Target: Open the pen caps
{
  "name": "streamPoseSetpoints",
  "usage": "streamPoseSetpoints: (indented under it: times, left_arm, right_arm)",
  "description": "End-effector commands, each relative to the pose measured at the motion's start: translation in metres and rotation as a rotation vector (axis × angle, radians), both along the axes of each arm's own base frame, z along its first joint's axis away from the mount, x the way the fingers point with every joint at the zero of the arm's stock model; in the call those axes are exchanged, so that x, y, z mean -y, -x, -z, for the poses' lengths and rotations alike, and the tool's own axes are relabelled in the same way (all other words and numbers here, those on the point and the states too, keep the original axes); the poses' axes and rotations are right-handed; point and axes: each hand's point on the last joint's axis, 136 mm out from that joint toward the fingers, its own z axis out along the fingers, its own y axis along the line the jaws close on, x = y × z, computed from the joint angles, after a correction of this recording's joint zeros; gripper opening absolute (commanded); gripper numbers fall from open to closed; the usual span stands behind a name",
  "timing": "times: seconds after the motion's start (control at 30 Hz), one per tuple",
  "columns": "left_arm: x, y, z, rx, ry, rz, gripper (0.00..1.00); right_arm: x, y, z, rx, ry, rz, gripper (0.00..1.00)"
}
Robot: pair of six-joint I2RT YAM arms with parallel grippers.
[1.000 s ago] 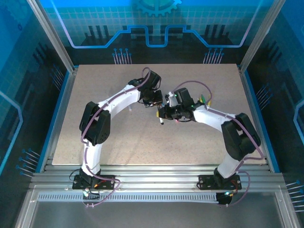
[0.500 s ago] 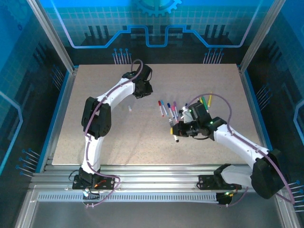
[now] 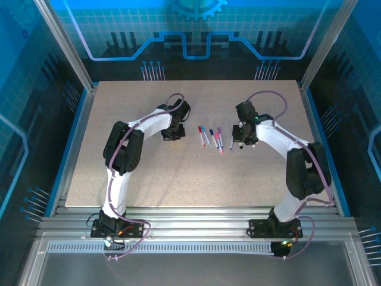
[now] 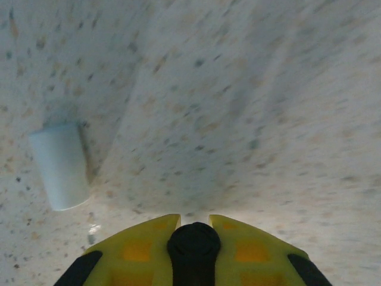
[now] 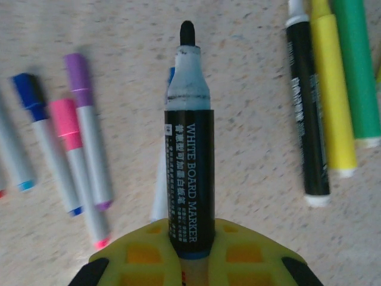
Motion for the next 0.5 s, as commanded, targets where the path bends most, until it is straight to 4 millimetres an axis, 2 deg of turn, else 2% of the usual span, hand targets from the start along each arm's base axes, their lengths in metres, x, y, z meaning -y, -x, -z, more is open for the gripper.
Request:
streamPoseSetpoints:
  times: [0.0, 0.17, 0.37, 0.47]
  left_arm:
    - [-0.013, 0.002, -0.015, 0.026, -0.021, -0.005, 0.00]
    - [-0.022, 0.007, -0.007, -0.001, -0.023, -0.019, 0.00]
    - [-0.027, 0.007, -0.004, -0.015, -0.031, -0.026, 0.00]
    - [-0.027, 0.007, -0.006, -0.014, -0.028, -0.028, 0.09]
  right_arm:
    - [0.027, -0.007, 0.009, -0.046, 0.115, 0.011, 0.00]
    - [0.033, -0.020, 0.024, -0.073, 0.141, 0.019, 0.00]
    - [0.034, -0.022, 0.039, -0.109, 0.150, 0.022, 0.02]
    - [0.036, -0.020, 0.043, -0.122, 0.166, 0.027, 0.04]
